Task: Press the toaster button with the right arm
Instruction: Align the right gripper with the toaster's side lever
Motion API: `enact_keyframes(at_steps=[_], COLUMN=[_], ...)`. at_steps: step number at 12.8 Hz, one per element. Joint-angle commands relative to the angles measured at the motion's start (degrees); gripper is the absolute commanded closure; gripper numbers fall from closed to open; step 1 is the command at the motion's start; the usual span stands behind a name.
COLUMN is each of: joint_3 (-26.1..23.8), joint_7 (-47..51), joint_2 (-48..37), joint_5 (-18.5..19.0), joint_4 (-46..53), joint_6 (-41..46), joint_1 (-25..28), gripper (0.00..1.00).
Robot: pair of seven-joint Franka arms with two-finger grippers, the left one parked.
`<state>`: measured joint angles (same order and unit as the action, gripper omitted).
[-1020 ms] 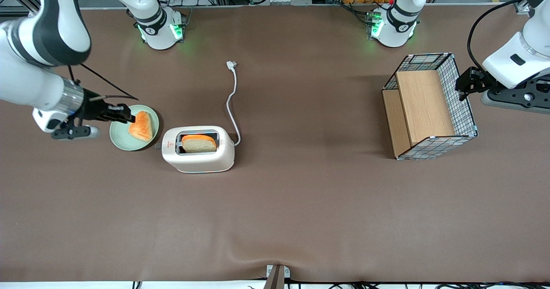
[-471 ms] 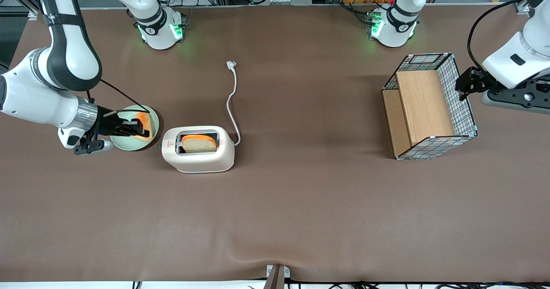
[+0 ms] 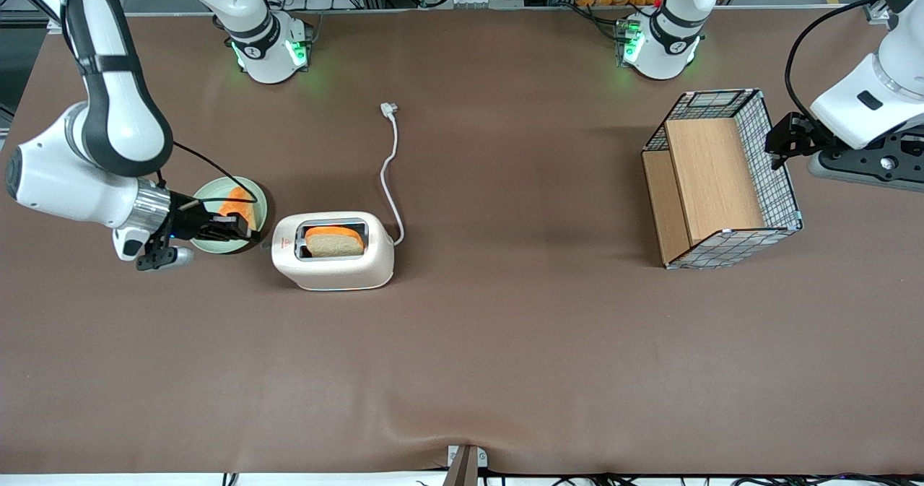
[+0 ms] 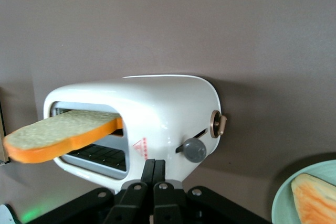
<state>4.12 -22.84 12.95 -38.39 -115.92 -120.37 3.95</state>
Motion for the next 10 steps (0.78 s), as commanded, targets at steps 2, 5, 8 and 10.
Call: enact_keyframes(at_steps=[2, 5, 8, 10], joint_3=[-0.3, -0.3, -0.3, -0.3], joint_7=[-2.8, -3.0, -3.0, -3.0], joint_2=[1.1, 1.8, 2.6, 3.1], joint_5=[-3.5, -4.4, -4.8, -6.6], joint_4=[-1.1, -1.2, -1.2, -1.0], joint_6=[-0.9, -0.9, -1.1, -1.4], joint_1=[-1.6, -2.2, -2.3, -2.2], gripper=[1.00, 1.00, 1.00, 1.00])
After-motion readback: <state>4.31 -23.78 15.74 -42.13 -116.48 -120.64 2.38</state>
